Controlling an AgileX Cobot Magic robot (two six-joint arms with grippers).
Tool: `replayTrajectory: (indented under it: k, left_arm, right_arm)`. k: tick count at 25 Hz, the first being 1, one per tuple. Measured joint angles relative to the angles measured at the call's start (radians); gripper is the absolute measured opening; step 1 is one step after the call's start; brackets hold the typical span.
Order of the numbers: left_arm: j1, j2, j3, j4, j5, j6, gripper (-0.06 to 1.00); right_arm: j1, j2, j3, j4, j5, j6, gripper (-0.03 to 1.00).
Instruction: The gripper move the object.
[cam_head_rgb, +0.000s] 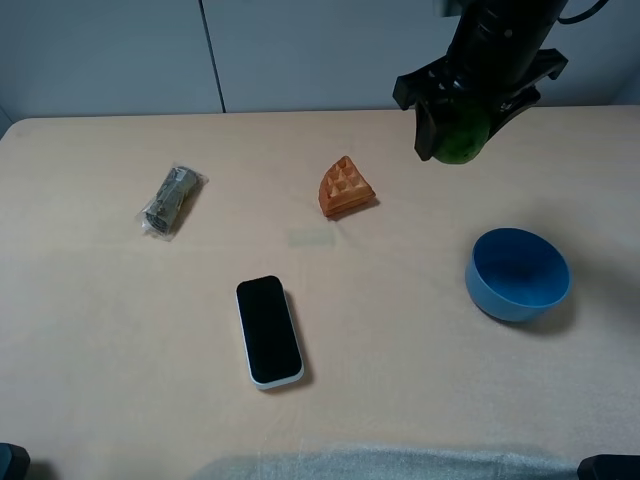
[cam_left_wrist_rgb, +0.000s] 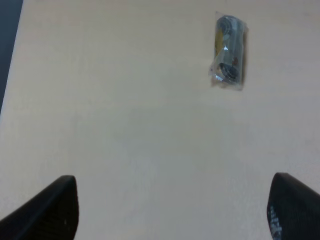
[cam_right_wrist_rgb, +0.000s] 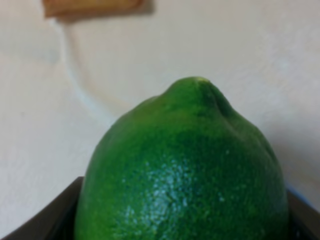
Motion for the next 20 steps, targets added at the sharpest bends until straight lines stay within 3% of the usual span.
replayTrajectory:
  k: [12,20]
  left_arm:
    - [0.000,0.000,0.000,0.000,0.000,0.000,0.83]
    - [0.000,0.000,0.000,0.000,0.000,0.000,0.83]
  right_arm:
    - [0.197,-0.022,0.159,0.016,-0.143,0.061,0.47]
    - [0.267,-0.025,0.261,0.044,-0.278,0.072,0.47]
